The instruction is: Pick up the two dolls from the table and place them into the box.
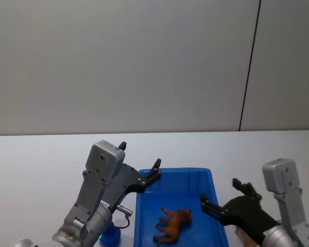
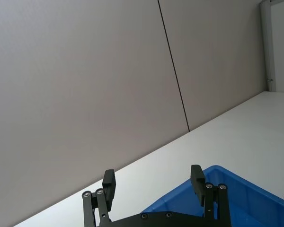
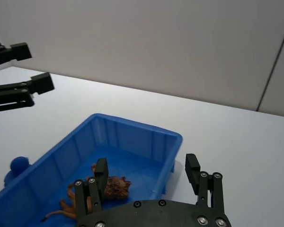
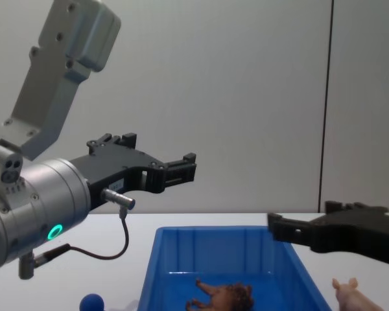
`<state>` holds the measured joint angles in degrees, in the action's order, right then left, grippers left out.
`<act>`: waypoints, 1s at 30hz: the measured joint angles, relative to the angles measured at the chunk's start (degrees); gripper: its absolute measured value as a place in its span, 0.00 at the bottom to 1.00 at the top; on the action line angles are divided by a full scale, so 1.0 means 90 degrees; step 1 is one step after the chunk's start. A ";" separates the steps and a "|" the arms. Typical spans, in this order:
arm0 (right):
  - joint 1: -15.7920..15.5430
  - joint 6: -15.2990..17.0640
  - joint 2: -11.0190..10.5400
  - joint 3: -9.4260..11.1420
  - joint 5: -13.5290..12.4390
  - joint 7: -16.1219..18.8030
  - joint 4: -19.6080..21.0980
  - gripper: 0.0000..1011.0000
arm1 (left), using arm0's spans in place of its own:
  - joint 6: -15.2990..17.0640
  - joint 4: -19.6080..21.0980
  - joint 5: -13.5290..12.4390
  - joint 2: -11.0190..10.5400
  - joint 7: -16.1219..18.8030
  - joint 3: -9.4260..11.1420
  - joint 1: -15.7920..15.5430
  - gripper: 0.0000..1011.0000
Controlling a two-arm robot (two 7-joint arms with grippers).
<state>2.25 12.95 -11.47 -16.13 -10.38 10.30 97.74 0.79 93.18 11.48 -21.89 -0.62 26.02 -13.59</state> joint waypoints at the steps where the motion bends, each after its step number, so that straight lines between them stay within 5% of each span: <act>1: -0.0036 0.0010 -0.0018 0.0006 0.0002 -0.0050 0.0044 0.99 | 0.0000 0.0000 0.0000 0.0000 0.0000 0.0000 0.0000 0.99; 15: -0.0595 0.0443 -0.0304 0.0156 -0.0081 -0.0875 0.0577 0.99 | 0.0000 0.0000 0.0000 0.0000 0.0000 0.0000 0.0000 0.99; 30: -0.0904 0.0715 -0.0430 0.0225 -0.0150 -0.1137 0.0454 0.99 | 0.0000 0.0000 0.0000 0.0000 0.0000 0.0000 0.0000 0.99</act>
<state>-5.89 19.39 -15.34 -14.11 -11.73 0.07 101.83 0.79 93.18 11.48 -21.89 -0.62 26.02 -13.59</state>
